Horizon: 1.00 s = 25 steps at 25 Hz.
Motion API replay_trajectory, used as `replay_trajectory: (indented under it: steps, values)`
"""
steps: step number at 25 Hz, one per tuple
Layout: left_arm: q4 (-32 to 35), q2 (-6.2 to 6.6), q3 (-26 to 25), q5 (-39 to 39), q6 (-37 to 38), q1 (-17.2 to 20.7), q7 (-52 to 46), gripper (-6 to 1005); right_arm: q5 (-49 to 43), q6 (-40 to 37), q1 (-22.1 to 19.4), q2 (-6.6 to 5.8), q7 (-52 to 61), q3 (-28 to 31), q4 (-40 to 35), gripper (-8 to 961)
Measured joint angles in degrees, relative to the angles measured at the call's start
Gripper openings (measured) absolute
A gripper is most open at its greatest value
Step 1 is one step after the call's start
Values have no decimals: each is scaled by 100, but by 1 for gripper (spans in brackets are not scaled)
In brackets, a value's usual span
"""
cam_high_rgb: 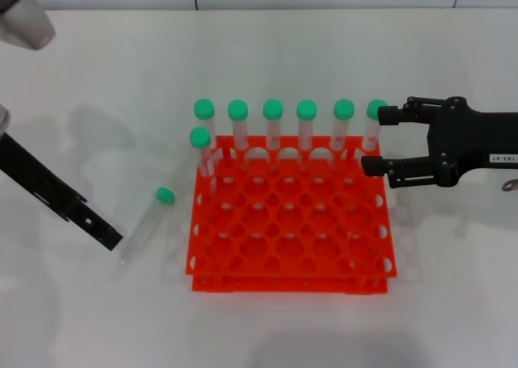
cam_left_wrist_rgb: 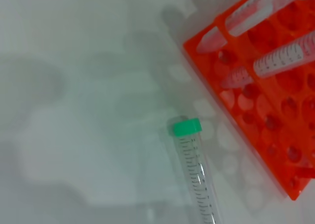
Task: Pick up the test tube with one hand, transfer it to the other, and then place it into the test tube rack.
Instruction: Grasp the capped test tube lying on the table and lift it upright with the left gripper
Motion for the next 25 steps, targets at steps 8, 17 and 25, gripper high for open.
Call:
replay_trajectory:
  steps: [8, 17, 25]
  values:
    - [-267, -84, 254, 23, -193, -32, 24, 837, 0, 0, 3, 7, 0, 0, 0, 844]
    - [-439, -114, 343, 74, -402, -36, 39, 801, -2, -1, 3, 8, -10, 0, 1, 843]
    - [-475, -170, 408, 90, -459, -54, 85, 769, -2, -1, 10, 8, -23, 0, 5, 843]
